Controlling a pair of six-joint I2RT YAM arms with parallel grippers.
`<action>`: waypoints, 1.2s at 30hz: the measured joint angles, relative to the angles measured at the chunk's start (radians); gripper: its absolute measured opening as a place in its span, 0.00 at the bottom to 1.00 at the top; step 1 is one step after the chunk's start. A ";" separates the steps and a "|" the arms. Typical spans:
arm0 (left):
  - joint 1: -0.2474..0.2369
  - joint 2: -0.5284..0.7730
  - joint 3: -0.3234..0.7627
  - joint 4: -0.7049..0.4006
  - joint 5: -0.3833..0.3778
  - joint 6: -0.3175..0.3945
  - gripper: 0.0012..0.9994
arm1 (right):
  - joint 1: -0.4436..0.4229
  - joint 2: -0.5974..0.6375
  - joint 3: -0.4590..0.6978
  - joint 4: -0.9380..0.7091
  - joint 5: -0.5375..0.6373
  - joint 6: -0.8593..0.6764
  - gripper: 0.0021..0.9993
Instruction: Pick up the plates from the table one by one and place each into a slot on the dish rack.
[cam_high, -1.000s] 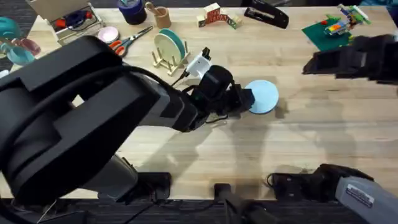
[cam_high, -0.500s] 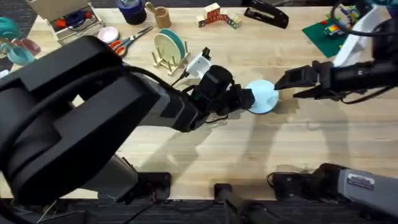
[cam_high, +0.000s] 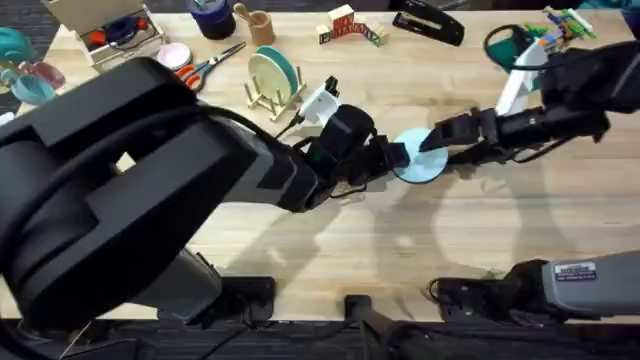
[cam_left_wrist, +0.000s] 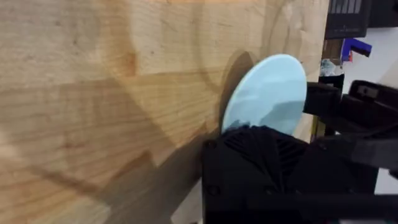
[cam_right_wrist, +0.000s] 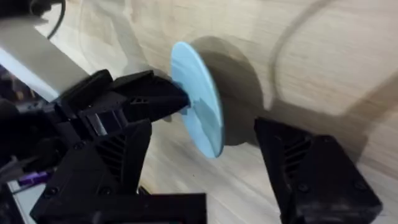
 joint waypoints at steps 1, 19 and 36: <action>0.000 0.000 0.000 0.000 0.000 0.000 0.04 | 0.014 0.008 0.000 0.007 -0.001 -0.002 0.98; 0.007 0.000 0.000 0.003 0.013 0.000 0.04 | 0.074 0.009 -0.001 0.101 0.021 -0.009 0.10; -0.011 -0.060 -0.007 -0.082 -0.015 0.060 0.04 | 0.070 0.000 0.036 -0.004 0.008 -0.042 0.03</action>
